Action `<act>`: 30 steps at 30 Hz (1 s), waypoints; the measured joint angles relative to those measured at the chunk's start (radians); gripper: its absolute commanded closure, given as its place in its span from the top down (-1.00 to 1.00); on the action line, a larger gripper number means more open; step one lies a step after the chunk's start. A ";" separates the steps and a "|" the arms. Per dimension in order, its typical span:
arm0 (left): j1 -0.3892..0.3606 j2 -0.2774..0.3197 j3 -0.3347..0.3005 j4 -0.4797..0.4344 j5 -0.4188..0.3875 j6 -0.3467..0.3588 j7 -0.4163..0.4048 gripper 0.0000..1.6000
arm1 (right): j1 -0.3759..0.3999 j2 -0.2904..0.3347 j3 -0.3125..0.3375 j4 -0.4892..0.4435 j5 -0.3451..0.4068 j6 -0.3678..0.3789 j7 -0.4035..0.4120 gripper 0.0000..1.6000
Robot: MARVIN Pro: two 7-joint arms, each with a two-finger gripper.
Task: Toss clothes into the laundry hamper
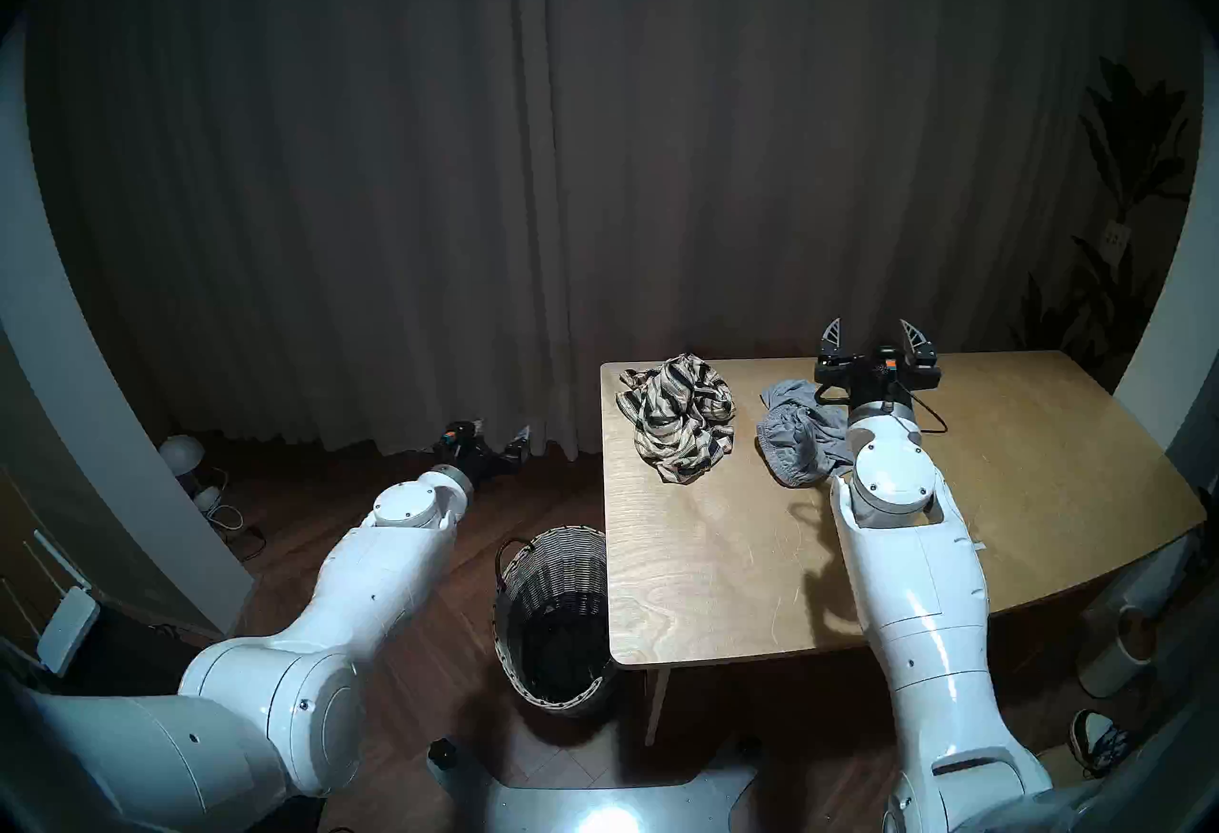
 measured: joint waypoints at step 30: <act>0.294 0.098 -0.172 -0.279 -0.076 -0.107 0.083 1.00 | 0.227 -0.197 -0.316 0.402 -0.025 0.175 0.030 1.00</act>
